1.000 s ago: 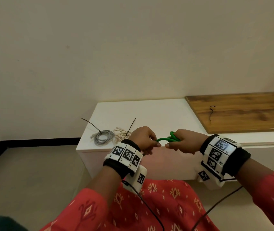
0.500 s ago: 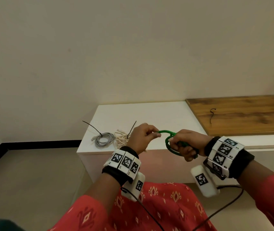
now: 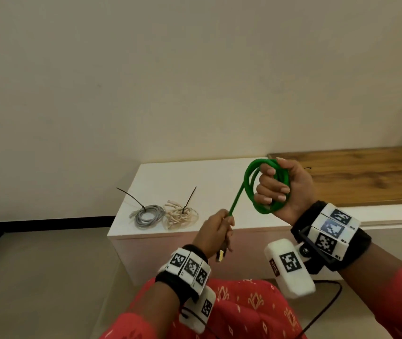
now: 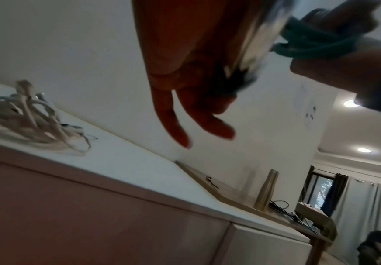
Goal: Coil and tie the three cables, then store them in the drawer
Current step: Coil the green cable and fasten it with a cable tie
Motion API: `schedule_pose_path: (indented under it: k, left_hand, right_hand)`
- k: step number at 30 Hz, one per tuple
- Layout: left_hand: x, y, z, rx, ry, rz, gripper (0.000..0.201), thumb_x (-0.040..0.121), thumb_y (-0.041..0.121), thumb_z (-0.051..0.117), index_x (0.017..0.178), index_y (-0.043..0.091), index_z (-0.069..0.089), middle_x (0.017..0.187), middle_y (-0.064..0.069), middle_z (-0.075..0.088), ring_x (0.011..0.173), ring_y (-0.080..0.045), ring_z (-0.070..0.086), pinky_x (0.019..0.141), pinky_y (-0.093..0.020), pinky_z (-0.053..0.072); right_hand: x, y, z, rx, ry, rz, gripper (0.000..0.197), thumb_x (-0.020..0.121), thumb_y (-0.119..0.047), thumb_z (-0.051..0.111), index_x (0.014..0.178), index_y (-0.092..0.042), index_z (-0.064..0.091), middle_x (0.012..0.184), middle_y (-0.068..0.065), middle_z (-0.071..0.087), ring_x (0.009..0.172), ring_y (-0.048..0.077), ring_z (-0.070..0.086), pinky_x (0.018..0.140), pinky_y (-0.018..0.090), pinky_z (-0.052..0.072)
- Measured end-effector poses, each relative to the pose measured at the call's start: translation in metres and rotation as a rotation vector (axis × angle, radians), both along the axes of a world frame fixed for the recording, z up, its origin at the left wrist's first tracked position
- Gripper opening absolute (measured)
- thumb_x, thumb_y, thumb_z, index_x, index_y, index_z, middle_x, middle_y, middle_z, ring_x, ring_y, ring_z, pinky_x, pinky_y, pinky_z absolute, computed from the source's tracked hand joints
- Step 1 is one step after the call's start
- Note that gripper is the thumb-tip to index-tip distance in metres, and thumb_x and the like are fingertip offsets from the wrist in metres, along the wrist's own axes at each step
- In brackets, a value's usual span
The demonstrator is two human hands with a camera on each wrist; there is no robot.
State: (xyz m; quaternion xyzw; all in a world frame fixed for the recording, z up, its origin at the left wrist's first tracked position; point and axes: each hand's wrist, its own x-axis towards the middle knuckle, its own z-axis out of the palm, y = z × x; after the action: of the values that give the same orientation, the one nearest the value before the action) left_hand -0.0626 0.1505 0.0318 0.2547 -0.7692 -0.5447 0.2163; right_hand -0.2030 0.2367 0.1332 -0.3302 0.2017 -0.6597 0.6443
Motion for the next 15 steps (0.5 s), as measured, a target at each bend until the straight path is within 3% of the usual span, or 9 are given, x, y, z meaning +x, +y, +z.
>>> schedule_pose_path:
  k: [2,4,6,8,10,11,13,15]
  left_hand:
    - [0.001,0.012,-0.001,0.002,-0.073,-0.077,0.021,0.097,0.013,0.033,0.081,0.021,0.046,0.062,-0.001,0.044,0.039,-0.013,0.043,0.038,-0.024,0.043]
    - [0.001,0.023,0.003,-0.029,-0.135,-0.157,0.014,0.096,0.014,0.035,0.096,0.017,0.048,0.065,0.000,0.043,0.043,-0.012,0.042,0.036,-0.022,0.041]
    - [0.000,0.035,0.012,-0.153,-0.214,-0.226,0.020,0.096,0.015,0.036,0.112,0.010,0.047,0.069,-0.002,0.046,0.054,-0.015,0.044,0.041,-0.020,0.042]
    - [0.000,0.044,0.022,-0.432,-0.304,-0.252,0.027,0.095,0.017,0.040,0.119,0.009,0.048,0.088,-0.012,0.060,0.071,-0.023,0.053,0.058,-0.025,0.045]
    - [0.001,0.049,0.031,-0.768,-0.335,-0.210,0.027,0.093,0.021,0.043,0.116,0.011,0.054,0.105,-0.011,0.064,0.090,-0.026,0.058,0.070,-0.030,0.042]
    - [0.003,0.047,0.034,-0.932,-0.310,-0.171,0.025,0.093,0.024,0.044,0.109,0.013,0.059,0.102,-0.008,0.066,0.090,-0.025,0.060,0.066,-0.030,0.041]
    - [0.006,0.041,0.039,-1.180,-0.266,-0.081,0.027,0.085,0.034,0.042,0.087,0.017,0.063,0.080,0.001,0.065,0.072,-0.018,0.061,0.048,-0.023,0.036]
    - [0.006,0.032,0.033,-1.286,-0.113,-0.018,0.024,0.080,0.037,0.042,0.081,0.019,0.058,0.075,0.003,0.063,0.066,-0.015,0.058,0.045,-0.020,0.041]
  right_hand:
    - [0.003,0.002,0.000,0.017,0.076,-0.235,0.030,0.078,-0.033,0.036,0.056,-0.016,0.049,0.030,-0.007,0.035,0.025,0.007,0.030,0.038,0.018,0.036]
    - [0.005,0.001,-0.004,0.041,0.160,-0.360,0.030,0.081,-0.034,0.036,0.059,-0.016,0.047,0.032,-0.008,0.032,0.027,0.008,0.029,0.040,0.020,0.036]
    - [0.006,-0.001,-0.010,0.113,0.309,-0.454,0.033,0.091,-0.029,0.032,0.064,-0.015,0.045,0.034,-0.007,0.033,0.029,0.009,0.030,0.044,0.023,0.037]
    - [0.006,-0.001,-0.017,0.178,0.590,-0.540,0.032,0.096,-0.022,0.031,0.068,-0.014,0.045,0.036,-0.006,0.037,0.032,0.011,0.033,0.047,0.026,0.037]
    - [0.005,-0.001,-0.025,0.189,0.919,-0.567,0.029,0.097,-0.019,0.037,0.071,-0.013,0.048,0.042,-0.003,0.043,0.036,0.011,0.038,0.047,0.025,0.038]
    - [0.004,-0.001,-0.028,0.199,1.044,-0.538,0.028,0.096,-0.020,0.039,0.072,-0.013,0.049,0.046,-0.001,0.044,0.037,0.010,0.039,0.046,0.024,0.038]
    - [0.002,-0.002,-0.035,0.262,1.198,-0.453,0.028,0.095,-0.024,0.043,0.070,-0.015,0.051,0.052,0.000,0.046,0.038,0.005,0.042,0.047,0.019,0.038]
    - [0.003,-0.005,-0.037,0.336,1.282,-0.368,0.030,0.094,-0.025,0.045,0.066,-0.017,0.051,0.057,-0.001,0.048,0.039,-0.001,0.046,0.050,0.017,0.038]
